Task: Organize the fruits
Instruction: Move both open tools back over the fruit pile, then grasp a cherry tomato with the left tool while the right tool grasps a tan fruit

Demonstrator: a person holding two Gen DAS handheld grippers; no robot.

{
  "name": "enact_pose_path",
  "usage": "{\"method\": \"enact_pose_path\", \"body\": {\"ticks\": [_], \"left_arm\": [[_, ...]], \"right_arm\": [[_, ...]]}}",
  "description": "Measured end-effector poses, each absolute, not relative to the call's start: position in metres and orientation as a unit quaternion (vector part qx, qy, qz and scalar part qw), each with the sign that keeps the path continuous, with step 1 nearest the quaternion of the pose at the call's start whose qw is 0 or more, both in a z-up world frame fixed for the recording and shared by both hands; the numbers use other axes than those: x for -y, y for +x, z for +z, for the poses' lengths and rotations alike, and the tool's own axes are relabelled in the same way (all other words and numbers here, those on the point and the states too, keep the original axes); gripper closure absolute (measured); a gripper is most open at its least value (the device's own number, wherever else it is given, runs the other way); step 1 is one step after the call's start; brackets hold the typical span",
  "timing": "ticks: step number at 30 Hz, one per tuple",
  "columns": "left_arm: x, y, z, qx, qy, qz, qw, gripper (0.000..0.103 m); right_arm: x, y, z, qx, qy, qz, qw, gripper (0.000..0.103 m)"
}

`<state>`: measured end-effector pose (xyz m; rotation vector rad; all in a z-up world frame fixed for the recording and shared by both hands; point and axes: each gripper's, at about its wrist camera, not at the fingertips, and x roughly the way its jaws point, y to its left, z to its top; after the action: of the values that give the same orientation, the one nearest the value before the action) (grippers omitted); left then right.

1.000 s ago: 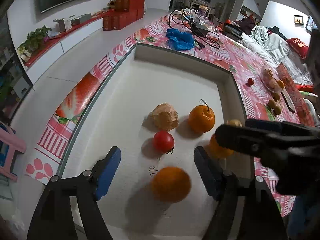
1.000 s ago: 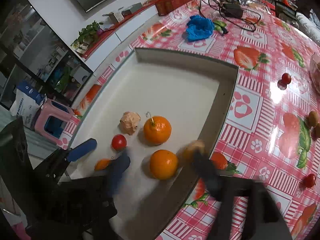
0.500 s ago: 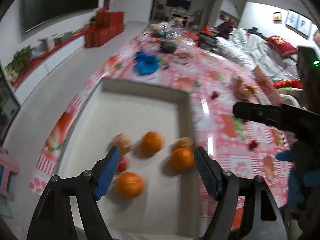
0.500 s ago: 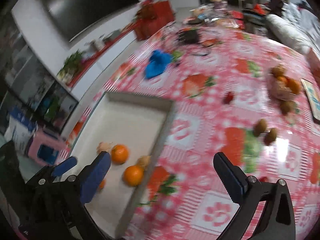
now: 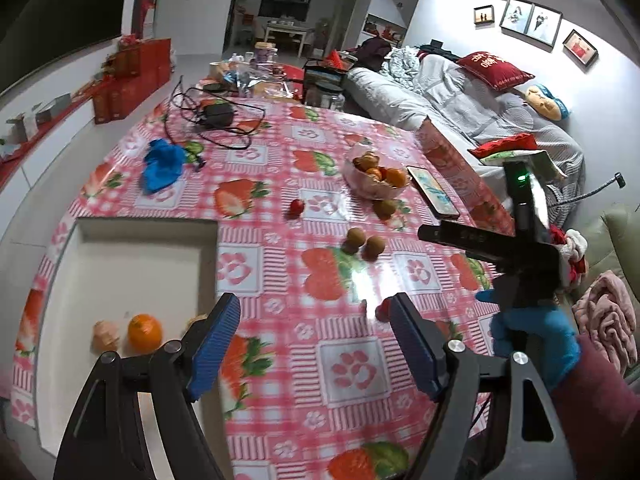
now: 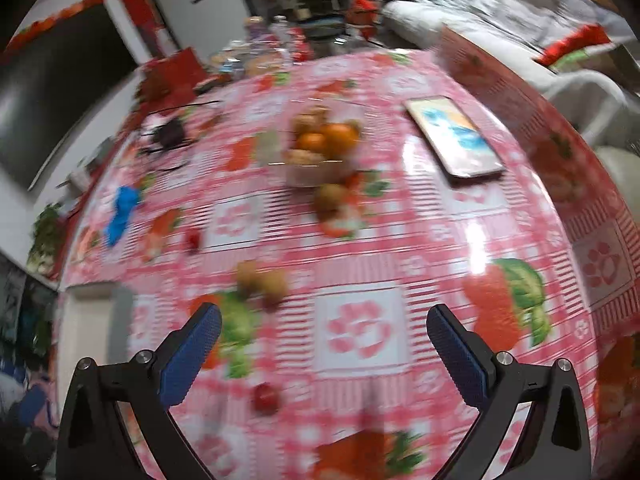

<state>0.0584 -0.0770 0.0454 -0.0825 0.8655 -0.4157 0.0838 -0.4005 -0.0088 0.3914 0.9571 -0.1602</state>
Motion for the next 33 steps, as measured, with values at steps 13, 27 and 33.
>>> {"method": "enact_pose_path", "body": {"ticks": [13,27,33], "left_arm": [[0.1,0.073,-0.012,-0.479,-0.008,-0.195,0.856,0.023],[0.1,0.089,-0.04,-0.512,-0.012,-0.192,0.837,0.023],[0.106,0.091,-0.043,-0.516,-0.01,-0.19,0.835,0.023]], "right_arm": [[0.408,0.162,-0.048,-0.447,0.14,-0.099,0.878,0.0],[0.407,0.195,-0.067,-0.442,0.124,-0.12,0.88,0.015],[0.406,0.197,-0.064,-0.435,0.105,-0.113,0.887,0.06]]}}
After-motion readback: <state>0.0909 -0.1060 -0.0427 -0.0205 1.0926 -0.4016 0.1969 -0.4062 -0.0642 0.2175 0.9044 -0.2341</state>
